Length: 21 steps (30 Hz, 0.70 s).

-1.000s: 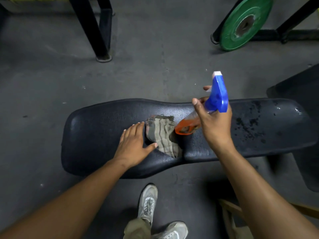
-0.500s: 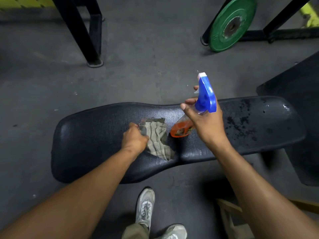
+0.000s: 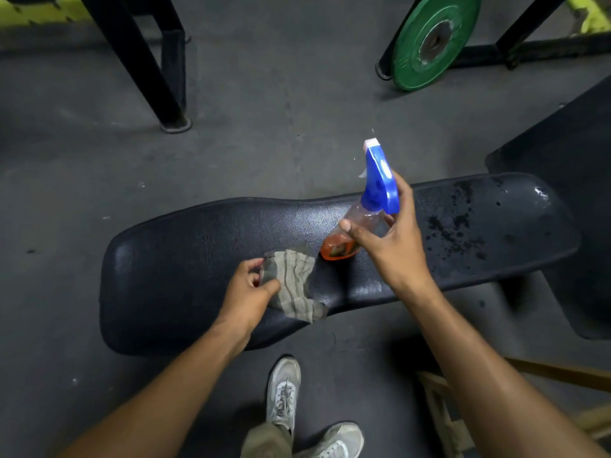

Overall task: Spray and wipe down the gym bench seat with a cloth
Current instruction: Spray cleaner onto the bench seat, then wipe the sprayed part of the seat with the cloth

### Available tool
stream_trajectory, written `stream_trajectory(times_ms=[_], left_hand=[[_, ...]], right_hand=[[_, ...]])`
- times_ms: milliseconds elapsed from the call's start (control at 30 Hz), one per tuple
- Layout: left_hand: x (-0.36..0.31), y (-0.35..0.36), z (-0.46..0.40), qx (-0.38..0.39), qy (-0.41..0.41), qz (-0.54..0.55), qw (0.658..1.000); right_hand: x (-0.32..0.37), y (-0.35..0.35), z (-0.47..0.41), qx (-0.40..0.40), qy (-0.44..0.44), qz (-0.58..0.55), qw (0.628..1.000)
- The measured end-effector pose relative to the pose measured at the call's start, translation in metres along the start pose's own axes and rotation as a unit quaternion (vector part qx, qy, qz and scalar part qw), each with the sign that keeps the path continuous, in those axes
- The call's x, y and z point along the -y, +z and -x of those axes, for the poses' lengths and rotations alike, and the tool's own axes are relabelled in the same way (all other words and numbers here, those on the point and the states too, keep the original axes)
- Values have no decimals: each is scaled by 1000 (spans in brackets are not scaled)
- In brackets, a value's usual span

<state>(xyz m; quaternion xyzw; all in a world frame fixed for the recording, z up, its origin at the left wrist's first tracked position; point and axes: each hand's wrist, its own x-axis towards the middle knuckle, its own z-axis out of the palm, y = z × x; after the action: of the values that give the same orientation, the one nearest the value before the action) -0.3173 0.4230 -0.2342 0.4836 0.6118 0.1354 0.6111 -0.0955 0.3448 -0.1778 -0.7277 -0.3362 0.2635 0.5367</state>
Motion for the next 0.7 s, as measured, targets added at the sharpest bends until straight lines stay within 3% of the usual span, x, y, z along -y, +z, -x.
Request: stream_trajectory(times_ms=[133, 333, 467, 533, 633, 700], left_hand=[[9, 9, 31, 33, 16, 23, 999], [13, 58, 75, 141, 52, 28, 988], [2, 107, 89, 206, 77, 12, 975], [-7, 133, 94, 232, 91, 16, 968], [-23, 169, 96, 265, 112, 10, 958], [-34, 190, 95, 278, 123, -5, 953]], right_hand=[[-21, -18, 36, -6, 50, -4, 999], [-66, -40, 113, -54, 172, -44, 983], [-86, -55, 144, -93, 319, -124, 935], [-89, -64, 152, -85, 370, -217, 900], [-78, -81, 149, -73, 365, -372, 850], [-75, -97, 141, -86, 343, -409, 841]])
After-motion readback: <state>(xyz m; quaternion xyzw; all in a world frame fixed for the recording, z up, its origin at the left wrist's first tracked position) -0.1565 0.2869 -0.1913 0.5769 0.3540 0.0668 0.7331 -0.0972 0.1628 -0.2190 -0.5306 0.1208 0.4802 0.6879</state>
